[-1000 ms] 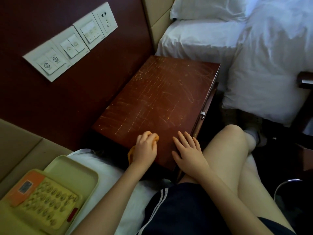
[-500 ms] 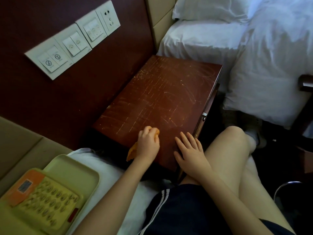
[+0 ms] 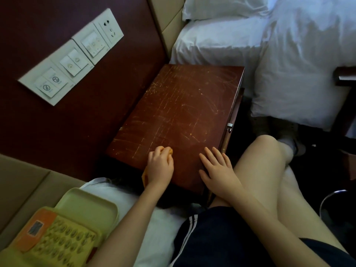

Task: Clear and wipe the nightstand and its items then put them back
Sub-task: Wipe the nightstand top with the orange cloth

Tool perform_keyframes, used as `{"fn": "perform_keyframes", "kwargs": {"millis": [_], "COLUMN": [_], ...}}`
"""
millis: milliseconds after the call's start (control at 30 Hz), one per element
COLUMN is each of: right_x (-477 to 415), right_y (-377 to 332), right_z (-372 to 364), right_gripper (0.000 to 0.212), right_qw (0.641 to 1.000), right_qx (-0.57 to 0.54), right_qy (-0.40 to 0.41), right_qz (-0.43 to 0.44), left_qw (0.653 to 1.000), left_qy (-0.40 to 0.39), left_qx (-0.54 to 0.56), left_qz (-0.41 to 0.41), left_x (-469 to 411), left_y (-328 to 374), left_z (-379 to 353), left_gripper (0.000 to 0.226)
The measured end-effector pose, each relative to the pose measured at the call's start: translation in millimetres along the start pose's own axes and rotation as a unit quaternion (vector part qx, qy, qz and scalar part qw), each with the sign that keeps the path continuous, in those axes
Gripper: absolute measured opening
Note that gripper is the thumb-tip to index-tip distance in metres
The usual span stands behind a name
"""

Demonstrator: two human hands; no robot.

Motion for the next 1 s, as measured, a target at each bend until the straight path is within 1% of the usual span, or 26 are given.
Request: {"fn": "perform_keyframes", "kwargs": {"millis": [67, 167, 233, 267, 300, 400, 433, 533, 600, 667, 733, 767, 833, 933, 1000], "right_x": [0, 0, 0, 0, 1, 1, 1, 1, 1, 1, 1, 0, 0, 0, 0], "right_y": [-1, -1, 0, 0, 0, -1, -1, 0, 0, 1, 2, 2, 2, 1, 1], "right_z": [1, 1, 1, 2, 2, 2, 1, 1, 1, 1, 1, 1, 1, 0, 0], "right_gripper": [0.055, 0.055, 0.055, 0.055, 0.055, 0.055, 0.054, 0.054, 0.054, 0.055, 0.055, 0.055, 0.054, 0.055, 0.055], "right_qw": [1.0, 1.0, 1.0, 1.0, 1.0, 1.0, 1.0, 1.0, 1.0, 1.0, 1.0, 1.0, 1.0, 1.0, 1.0], "right_qx": [0.001, 0.002, -0.001, -0.003, -0.006, -0.009, -0.007, -0.007, -0.006, -0.004, -0.006, -0.007, -0.009, -0.014, -0.012], "right_qy": [0.004, 0.005, 0.004, 0.004, 0.006, 0.004, 0.002, 0.009, 0.016, 0.016, 0.013, 0.012, 0.011, 0.009, 0.011], "right_qz": [-0.002, -0.001, -0.001, -0.003, -0.006, -0.004, -0.001, -0.002, -0.006, -0.008, -0.01, -0.01, -0.009, -0.008, -0.008], "left_qw": [1.0, 0.996, 0.992, 0.992, 0.995, 1.0, 1.0, 0.999, 1.0, 0.998, 0.993, 0.992, 0.993, 0.999, 1.0], "left_qy": [0.0, -0.02, -0.027, -0.023, -0.015, 0.006, 0.009, 0.014, 0.002, -0.021, -0.036, -0.038, -0.031, -0.013, 0.005], "left_qx": [0.001, 0.006, 0.001, -0.003, -0.004, 0.006, 0.004, -0.002, 0.006, 0.011, 0.022, 0.027, 0.027, 0.024, 0.026], "left_qz": [-0.01, -0.085, -0.124, -0.12, -0.098, 0.002, 0.024, 0.041, 0.007, -0.059, -0.111, -0.12, -0.106, -0.038, 0.007], "left_x": [-2, 8, 18, 21, 22, 10, 3, -14, -17, -10, 3, 8, 15, 10, 0], "left_y": [18, 41, 38, 31, 22, 2, 1, 20, 36, 48, 48, 43, 28, 7, 5], "left_z": [-5, -12, -11, -9, -7, -1, -1, -5, -11, -15, -15, -13, -8, -2, -1], "left_gripper": [0.03, 0.028, 0.029, 0.029, 0.029, 0.029, 0.03, 0.032, 0.032, 0.031, 0.03, 0.03, 0.03, 0.029, 0.029]}}
Point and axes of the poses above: each hand's wrist, its own x-axis away from the middle knuckle, its own z-axis out of the back of the hand, y = z × x, the point moved 3 cm from there along -x, towards the middle knuckle, and after that the axes turned 11 degrees about -z, right-handed, at the moved point
